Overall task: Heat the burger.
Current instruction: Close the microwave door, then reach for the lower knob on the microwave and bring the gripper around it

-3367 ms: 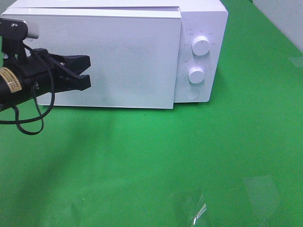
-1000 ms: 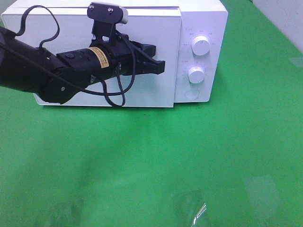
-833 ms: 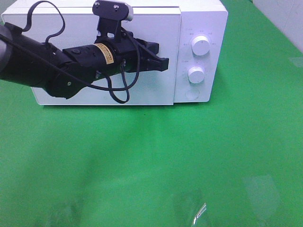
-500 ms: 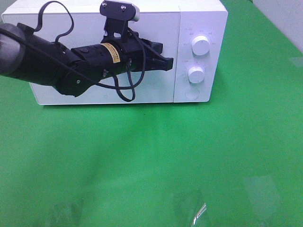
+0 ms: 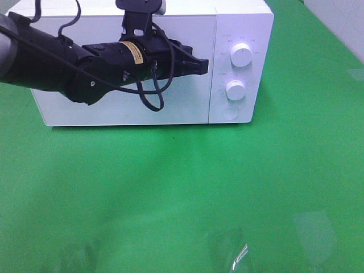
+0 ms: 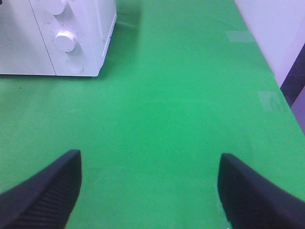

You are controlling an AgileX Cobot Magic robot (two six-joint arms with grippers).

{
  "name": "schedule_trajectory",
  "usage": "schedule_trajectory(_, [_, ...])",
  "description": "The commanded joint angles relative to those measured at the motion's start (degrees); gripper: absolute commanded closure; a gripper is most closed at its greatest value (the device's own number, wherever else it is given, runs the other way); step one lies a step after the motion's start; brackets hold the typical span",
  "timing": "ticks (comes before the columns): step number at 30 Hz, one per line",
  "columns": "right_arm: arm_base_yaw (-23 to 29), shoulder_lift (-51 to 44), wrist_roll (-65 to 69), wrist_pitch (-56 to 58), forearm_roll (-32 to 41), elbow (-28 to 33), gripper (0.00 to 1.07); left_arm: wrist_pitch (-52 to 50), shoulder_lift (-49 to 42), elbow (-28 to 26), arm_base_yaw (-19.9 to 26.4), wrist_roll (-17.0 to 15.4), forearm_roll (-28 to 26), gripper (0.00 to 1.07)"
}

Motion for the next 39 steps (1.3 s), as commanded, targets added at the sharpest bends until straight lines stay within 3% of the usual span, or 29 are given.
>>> schedule_trajectory(1, [-0.3, -1.5, 0.3, -0.5, 0.1, 0.1, 0.32, 10.5, -3.0, -0.6, -2.6, -0.1, -0.4, 1.05])
schedule_trajectory(4, [-0.3, -1.5, 0.3, -0.5, 0.1, 0.1, 0.32, 12.6, -3.5, -0.6, -3.3, -0.1, -0.3, 1.02])
schedule_trajectory(5, [-0.3, -1.5, 0.3, -0.5, 0.1, 0.1, 0.32, 17.2, -4.4, -0.6, -4.8, -0.1, -0.2, 0.89])
schedule_trajectory(6, [-0.3, -1.5, 0.3, -0.5, 0.1, 0.1, 0.32, 17.2, -4.4, -0.6, -4.8, -0.1, -0.2, 0.89])
schedule_trajectory(7, [-0.3, -1.5, 0.3, -0.5, 0.1, 0.1, 0.32, 21.5, -5.4, -0.6, -6.1, 0.1, -0.2, 0.68])
schedule_trajectory(8, [-0.3, -1.5, 0.3, -0.5, 0.1, 0.1, 0.32, 21.5, -5.4, -0.6, -6.1, 0.1, -0.2, 0.68])
schedule_trajectory(10, [-0.3, -1.5, 0.3, -0.5, 0.1, 0.1, 0.32, 26.0, -6.9, -0.6, -8.3, 0.6, -0.2, 0.29])
schedule_trajectory(11, [-0.3, -1.5, 0.3, -0.5, 0.1, 0.1, 0.32, 26.0, -6.9, -0.6, -8.3, 0.6, -0.2, 0.29])
schedule_trajectory(12, [-0.3, -1.5, 0.3, -0.5, 0.1, 0.1, 0.32, 28.2, -7.6, -0.6, -9.3, 0.6, -0.2, 0.09])
schedule_trajectory(14, [-0.3, -1.5, 0.3, -0.5, 0.1, 0.1, 0.32, 31.3, -8.4, -0.6, -10.1, 0.5, -0.4, 0.05])
schedule_trajectory(31, [-0.3, -1.5, 0.3, -0.5, 0.1, 0.1, 0.32, 64.9, -18.9, -0.6, -11.2, 0.3, -7.0, 0.06])
schedule_trajectory(38, [-0.3, -1.5, 0.3, -0.5, 0.1, 0.1, 0.32, 75.5, -23.0, -0.6, -6.8, -0.1, -8.1, 0.06])
schedule_trajectory(39, [-0.3, -1.5, 0.3, -0.5, 0.1, 0.1, 0.32, 77.9, -24.5, -0.6, -4.4, 0.1, -8.1, 0.06])
